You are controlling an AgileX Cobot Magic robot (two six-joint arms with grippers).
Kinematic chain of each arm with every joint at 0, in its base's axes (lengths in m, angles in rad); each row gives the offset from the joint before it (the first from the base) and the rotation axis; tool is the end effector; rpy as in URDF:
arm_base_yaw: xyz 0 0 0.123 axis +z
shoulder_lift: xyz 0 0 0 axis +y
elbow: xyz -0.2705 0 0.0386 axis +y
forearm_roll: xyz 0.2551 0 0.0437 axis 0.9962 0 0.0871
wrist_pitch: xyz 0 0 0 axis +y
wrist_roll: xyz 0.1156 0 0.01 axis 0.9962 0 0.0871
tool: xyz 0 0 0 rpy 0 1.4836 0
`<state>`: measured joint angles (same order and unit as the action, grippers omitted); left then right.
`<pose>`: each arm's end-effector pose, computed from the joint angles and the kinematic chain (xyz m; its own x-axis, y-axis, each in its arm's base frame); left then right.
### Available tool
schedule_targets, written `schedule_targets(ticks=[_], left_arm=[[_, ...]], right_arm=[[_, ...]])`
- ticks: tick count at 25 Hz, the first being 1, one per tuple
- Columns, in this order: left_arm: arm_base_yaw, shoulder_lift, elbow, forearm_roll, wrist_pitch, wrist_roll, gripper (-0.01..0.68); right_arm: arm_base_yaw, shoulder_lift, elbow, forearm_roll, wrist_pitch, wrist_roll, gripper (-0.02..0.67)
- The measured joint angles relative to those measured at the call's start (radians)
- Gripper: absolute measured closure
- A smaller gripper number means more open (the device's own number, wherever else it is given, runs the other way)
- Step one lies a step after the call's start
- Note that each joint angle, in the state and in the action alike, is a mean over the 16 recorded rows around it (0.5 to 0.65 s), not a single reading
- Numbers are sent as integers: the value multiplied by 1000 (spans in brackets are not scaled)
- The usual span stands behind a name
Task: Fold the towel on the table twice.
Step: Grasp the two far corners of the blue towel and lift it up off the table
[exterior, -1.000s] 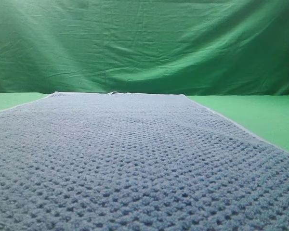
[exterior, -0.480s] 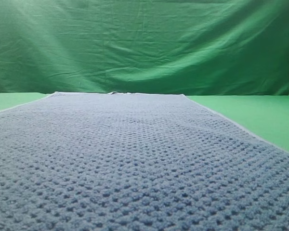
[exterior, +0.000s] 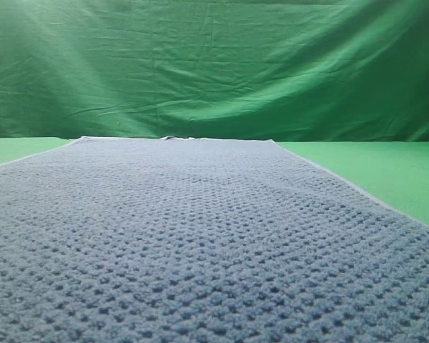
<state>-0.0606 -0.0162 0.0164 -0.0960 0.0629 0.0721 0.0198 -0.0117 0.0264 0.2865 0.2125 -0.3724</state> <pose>0.0998 -0.0068 0.2036 0.0228 -0.0251 -0.9994 0.0671 0.9975 -0.0236 0.0994 0.0089 0.1831 -0.1234 -0.0942 -0.9879 -0.0906 0.9924 -0.0833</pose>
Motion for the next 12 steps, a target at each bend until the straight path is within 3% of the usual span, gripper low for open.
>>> schedule_targets(ticks=[7, 12], left_arm=[[0, 0, -4, -11, -169, -65, 673], [0, 1, -60, 16, -172, -143, 673]], right_arm=[[0, 0, -7, 32, -159, 46, 649], [0, 5, -70, 47, -156, 91, 649]])
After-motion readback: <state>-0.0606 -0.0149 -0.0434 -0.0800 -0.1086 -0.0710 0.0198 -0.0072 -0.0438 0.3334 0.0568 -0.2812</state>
